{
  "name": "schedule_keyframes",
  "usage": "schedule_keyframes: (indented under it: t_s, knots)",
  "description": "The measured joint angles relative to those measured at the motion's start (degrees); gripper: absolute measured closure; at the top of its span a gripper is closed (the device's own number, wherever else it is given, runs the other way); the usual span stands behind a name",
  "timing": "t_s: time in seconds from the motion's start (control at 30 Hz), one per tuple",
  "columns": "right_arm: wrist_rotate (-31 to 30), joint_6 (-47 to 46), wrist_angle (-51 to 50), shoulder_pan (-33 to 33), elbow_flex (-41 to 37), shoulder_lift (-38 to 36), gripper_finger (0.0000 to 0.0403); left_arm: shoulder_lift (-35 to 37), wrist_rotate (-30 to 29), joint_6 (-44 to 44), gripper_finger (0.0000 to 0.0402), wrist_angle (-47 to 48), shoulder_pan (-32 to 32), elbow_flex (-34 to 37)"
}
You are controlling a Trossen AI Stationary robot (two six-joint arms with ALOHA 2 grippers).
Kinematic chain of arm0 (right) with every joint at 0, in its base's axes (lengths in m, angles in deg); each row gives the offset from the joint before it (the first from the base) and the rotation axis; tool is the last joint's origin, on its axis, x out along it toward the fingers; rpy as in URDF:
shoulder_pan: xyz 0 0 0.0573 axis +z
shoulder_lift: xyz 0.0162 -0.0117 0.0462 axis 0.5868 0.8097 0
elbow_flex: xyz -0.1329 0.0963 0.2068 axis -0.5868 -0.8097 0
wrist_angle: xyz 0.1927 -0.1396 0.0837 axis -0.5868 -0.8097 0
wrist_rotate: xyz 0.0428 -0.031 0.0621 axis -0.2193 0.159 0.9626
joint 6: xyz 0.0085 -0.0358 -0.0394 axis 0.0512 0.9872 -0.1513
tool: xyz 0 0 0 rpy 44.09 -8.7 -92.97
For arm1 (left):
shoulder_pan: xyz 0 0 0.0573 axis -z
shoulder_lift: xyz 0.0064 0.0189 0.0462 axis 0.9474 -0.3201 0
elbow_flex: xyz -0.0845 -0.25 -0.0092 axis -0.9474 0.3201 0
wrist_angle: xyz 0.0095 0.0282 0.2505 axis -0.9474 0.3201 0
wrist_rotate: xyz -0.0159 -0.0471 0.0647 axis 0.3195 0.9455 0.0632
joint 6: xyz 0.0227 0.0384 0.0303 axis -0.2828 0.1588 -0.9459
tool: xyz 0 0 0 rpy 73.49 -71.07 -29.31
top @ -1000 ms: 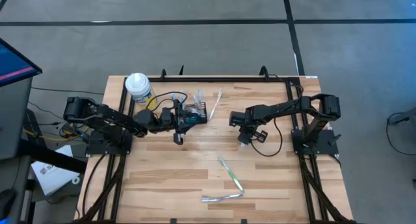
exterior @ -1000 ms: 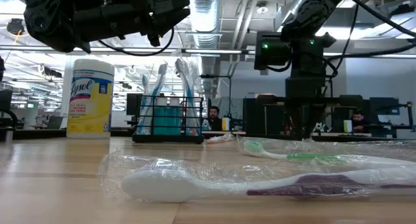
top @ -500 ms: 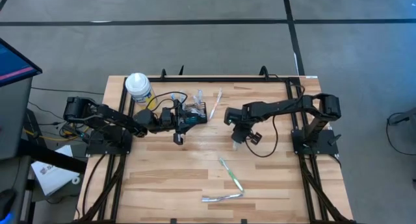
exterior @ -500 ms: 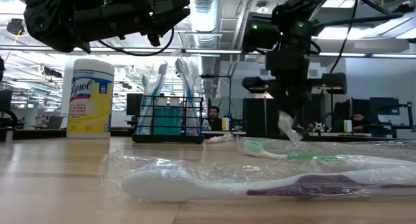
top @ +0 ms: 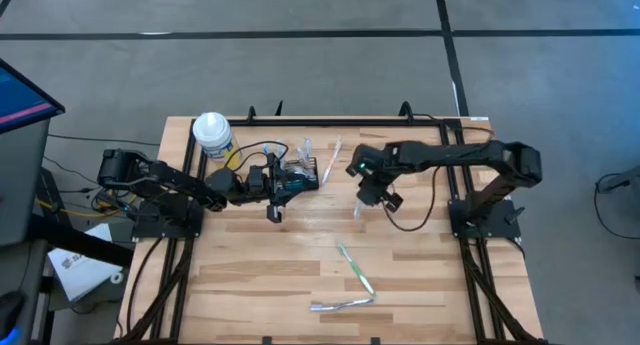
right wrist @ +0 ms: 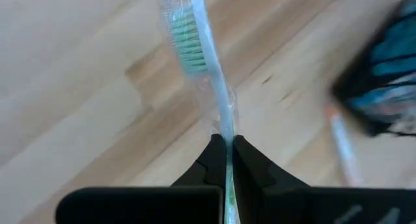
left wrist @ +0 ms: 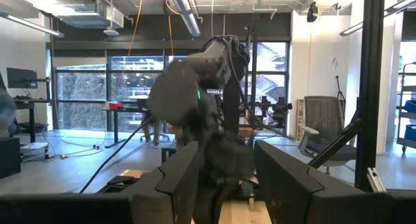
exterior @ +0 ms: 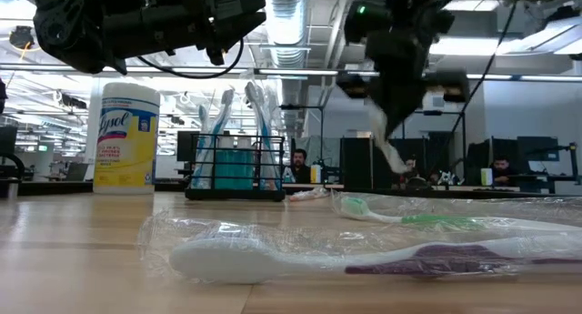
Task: Pick & Place toothbrushing station
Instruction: Put the top green toothbrush into the mesh organizer
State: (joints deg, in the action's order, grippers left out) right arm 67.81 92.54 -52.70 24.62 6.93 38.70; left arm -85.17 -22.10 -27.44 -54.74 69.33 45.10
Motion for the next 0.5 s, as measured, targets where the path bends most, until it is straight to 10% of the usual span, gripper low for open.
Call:
schedule_keyframes:
  t_s: [0.5]
  knots:
    - [12.25, -15.14, 15.83, -4.28, 0.04, -7.02, 0.0402, 0.00, 0.07, 0.00, 0.0256, -0.04, 0.09, 0.00]
